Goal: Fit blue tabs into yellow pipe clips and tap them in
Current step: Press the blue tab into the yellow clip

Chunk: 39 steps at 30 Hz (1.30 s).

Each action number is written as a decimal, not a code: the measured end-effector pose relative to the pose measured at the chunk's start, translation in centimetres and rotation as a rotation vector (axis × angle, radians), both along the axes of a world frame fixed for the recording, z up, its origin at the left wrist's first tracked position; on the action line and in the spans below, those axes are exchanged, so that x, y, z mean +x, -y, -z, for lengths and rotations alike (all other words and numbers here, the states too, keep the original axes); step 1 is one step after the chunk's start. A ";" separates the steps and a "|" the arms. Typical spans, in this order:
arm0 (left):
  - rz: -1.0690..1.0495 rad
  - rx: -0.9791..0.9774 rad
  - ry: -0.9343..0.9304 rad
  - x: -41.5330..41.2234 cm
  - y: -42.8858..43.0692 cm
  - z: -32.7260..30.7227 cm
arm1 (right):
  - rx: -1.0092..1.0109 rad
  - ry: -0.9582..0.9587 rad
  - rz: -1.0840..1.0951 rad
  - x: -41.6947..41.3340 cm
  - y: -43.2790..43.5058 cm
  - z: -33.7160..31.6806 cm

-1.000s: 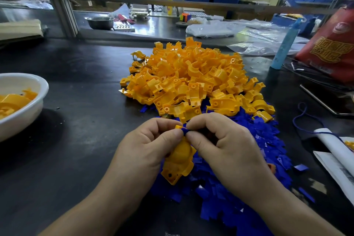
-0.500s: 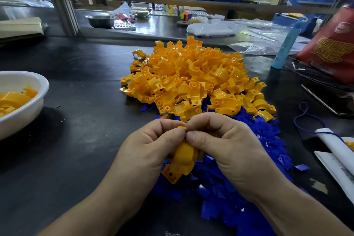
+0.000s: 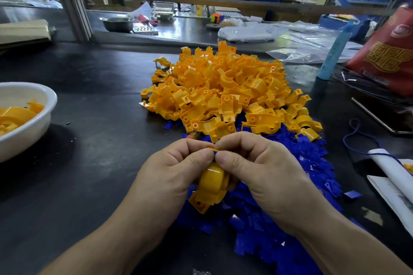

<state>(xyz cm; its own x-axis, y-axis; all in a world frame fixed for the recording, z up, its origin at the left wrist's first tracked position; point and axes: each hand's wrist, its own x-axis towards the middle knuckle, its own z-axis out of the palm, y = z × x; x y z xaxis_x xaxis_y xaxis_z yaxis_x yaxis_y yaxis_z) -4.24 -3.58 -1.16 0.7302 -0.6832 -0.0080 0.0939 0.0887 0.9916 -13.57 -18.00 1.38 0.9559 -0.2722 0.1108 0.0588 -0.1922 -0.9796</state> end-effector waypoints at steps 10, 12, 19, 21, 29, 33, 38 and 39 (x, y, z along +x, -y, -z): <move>0.013 -0.036 -0.070 -0.3 -0.1 -0.4 | 0.097 0.021 0.005 -0.1 0.1 -0.1; 0.022 -0.036 -0.078 -0.3 -0.1 -0.4 | 0.097 0.011 -0.003 -0.1 0.1 -0.1; 0.029 -0.045 -0.039 -0.3 -0.3 -0.8 | 0.036 0.041 0.003 -0.1 -0.1 -0.1; 0.002 -0.029 -0.013 -0.2 -0.2 -0.8 | 0.011 0.057 0.013 -0.1 -0.3 0.0; -0.238 0.169 0.088 2.8 -1.8 -1.6 | -0.827 -0.042 0.218 -0.7 2.0 -0.7; -0.433 0.415 0.171 6.2 -3.5 -0.3 | -1.186 -0.397 0.083 -0.8 3.6 -0.7; -0.402 0.697 0.511 7.1 -3.5 1.0 | -1.309 -0.405 0.036 -0.2 3.0 0.2; -0.384 0.755 0.603 7.0 -3.5 0.9 | -1.299 -0.394 0.037 -0.2 3.0 0.2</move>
